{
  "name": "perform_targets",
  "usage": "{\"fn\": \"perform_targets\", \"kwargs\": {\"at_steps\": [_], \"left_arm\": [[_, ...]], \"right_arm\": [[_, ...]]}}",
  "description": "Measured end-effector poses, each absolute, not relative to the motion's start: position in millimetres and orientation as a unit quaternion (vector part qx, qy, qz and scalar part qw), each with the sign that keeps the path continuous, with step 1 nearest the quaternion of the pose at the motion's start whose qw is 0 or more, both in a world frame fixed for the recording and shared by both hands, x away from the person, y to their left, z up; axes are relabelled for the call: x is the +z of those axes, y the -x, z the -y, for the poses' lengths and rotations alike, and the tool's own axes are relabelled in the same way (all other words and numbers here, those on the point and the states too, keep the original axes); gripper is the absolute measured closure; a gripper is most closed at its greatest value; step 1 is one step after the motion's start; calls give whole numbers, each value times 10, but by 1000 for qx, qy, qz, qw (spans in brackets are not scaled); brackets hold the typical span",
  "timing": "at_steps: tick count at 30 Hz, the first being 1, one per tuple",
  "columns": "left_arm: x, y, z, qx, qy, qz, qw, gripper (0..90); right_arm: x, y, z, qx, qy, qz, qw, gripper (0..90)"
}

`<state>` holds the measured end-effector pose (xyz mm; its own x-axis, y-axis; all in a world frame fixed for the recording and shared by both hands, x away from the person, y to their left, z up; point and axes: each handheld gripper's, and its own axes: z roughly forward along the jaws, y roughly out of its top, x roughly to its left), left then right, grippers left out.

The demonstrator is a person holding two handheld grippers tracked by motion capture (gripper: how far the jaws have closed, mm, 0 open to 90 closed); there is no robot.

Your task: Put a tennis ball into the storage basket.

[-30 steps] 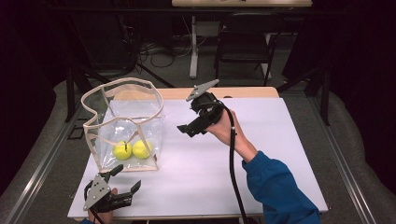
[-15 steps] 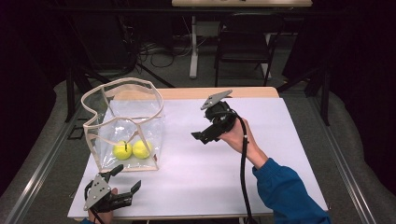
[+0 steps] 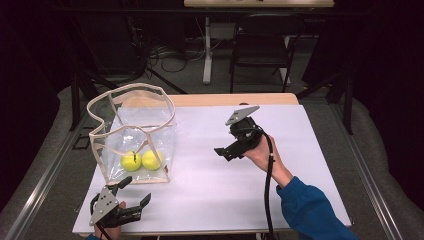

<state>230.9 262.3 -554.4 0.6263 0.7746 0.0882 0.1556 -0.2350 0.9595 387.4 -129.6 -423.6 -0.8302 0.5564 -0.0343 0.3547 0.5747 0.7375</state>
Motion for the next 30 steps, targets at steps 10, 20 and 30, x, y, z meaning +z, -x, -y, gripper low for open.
{"fn": "perform_targets", "kwargs": {"at_steps": [10, 20, 30], "left_arm": [[-5544, -2309, -2623, 292, -730, -319, 530, 158], [-5543, -2306, -2621, 292, -729, -319, 530, 158], [-5539, -2304, -2629, 294, -730, -318, 529, 158]], "right_arm": [[-4393, -3784, 1504, 386, -277, -871, 127, 0], [-4554, -3680, 1682, 387, -292, -866, 121, 0], [-4693, -3578, 1859, 384, -306, -863, 120, 0]]}}
